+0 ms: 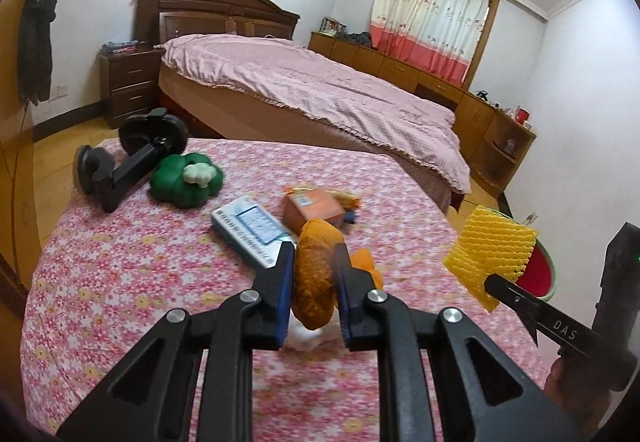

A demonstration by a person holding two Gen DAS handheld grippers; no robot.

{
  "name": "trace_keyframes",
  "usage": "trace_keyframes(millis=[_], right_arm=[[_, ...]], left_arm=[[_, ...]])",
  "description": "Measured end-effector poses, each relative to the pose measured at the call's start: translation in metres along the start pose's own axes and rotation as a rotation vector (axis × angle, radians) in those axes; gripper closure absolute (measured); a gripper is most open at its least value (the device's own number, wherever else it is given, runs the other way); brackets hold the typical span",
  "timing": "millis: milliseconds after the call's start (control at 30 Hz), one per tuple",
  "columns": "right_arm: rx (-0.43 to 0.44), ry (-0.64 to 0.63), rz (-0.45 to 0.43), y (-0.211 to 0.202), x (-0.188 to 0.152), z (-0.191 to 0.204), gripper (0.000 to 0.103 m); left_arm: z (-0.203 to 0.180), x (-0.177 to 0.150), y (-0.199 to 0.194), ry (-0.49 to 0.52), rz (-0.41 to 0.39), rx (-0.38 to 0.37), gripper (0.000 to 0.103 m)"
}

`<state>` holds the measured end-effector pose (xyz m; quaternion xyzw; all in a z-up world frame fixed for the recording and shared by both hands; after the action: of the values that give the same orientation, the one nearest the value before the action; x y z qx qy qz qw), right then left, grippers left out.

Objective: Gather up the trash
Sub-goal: 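Grasp orange mesh bag with left tool while right tool grasps yellow foam net, then carry both items over the red bucket and open both tools to drop them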

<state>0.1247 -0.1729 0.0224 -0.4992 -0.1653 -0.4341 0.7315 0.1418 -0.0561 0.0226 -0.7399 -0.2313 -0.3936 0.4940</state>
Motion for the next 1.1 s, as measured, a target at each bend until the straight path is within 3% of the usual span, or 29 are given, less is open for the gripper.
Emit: trace_keyframes(millis=[600, 1100], right_arm=[[-0.054, 0.162, -0.121, -0.057, 0.030, -0.080, 0.091], [-0.139, 0.297, -0.155, -0.076, 0.040, -0.159, 0.091]], left_arm=[[-0.095, 0.008, 0.030, 0.071, 0.061, -0.147, 0.084], [-0.193, 0.011, 0.083, 0.161, 0.137, -0.276, 0.084]])
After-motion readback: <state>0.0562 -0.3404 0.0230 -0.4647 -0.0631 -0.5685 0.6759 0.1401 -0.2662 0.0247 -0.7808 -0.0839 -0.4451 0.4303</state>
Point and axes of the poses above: each gripper's, at about its wrist camera, not at the fingertips, and y roughly the way its jaws point, z to its left, x to its top, the point moved 7 cm from there along y, roughly the way its jaws point, and after that the axes turned 6 degrees about y, right-handed, at the moved point
